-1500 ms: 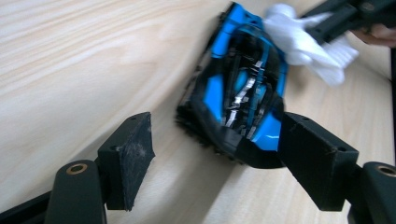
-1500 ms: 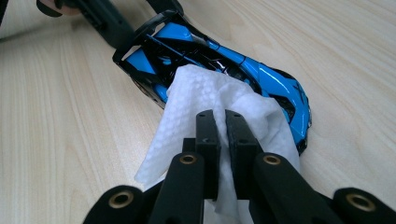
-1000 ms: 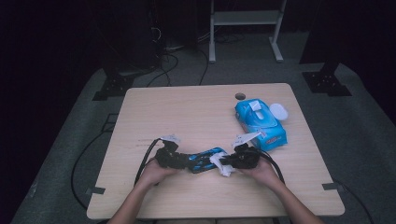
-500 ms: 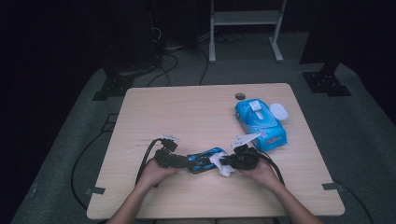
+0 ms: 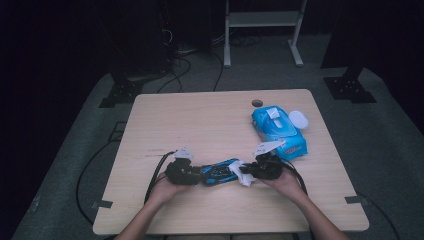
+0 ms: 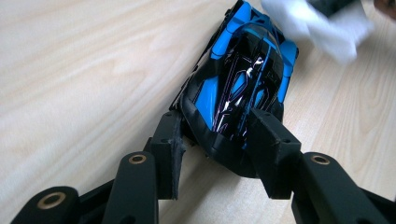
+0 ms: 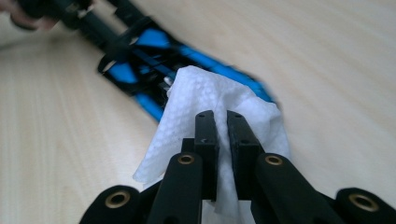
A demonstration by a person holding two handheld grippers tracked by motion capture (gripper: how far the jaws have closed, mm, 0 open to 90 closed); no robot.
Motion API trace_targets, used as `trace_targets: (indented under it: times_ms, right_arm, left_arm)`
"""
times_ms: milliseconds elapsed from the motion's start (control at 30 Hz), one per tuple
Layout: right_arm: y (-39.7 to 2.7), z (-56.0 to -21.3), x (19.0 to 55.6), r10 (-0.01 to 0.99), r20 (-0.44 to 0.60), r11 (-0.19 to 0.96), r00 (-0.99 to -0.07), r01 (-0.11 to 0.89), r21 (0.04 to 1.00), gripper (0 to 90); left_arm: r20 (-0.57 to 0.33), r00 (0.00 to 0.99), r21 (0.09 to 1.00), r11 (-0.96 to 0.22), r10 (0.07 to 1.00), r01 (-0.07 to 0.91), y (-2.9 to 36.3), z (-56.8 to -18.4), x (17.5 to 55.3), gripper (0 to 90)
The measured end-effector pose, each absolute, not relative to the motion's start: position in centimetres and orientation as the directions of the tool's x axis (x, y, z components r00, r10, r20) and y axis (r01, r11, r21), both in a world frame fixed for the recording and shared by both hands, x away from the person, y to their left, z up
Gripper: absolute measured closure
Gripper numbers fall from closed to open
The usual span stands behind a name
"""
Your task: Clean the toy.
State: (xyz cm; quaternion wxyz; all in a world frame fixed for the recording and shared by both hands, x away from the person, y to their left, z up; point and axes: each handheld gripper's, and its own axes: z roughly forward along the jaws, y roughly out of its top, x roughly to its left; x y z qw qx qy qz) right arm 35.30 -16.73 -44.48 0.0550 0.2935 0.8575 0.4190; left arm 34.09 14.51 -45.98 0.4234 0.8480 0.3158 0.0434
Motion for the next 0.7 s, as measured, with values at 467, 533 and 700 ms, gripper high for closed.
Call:
trace_targets:
  times_ms: [467, 533, 700]
  right_arm:
    - [-18.1, -46.0, 37.8, 0.457, 0.319, 0.445, -0.83, 0.524, 0.726, 49.8]
    - [-18.3, -46.2, 38.0, 0.453, 0.348, 0.432, -0.821, 0.543, 0.72, 48.9]
    - [-18.4, -46.9, 38.5, 0.442, 0.392, 0.445, -0.807, 0.577, 0.685, 45.8]
  left_arm:
    - [0.015, 0.838, 0.821, -0.485, 0.545, 0.301, 14.2, -46.3, 31.7, 56.0]
    - [0.06, 0.841, 0.826, -0.499, 0.538, 0.26, 14.1, -46.4, 31.2, 56.0]
    - [0.138, 0.841, 0.823, -0.533, 0.523, 0.196, 13.8, -46.4, 30.6, 55.8]
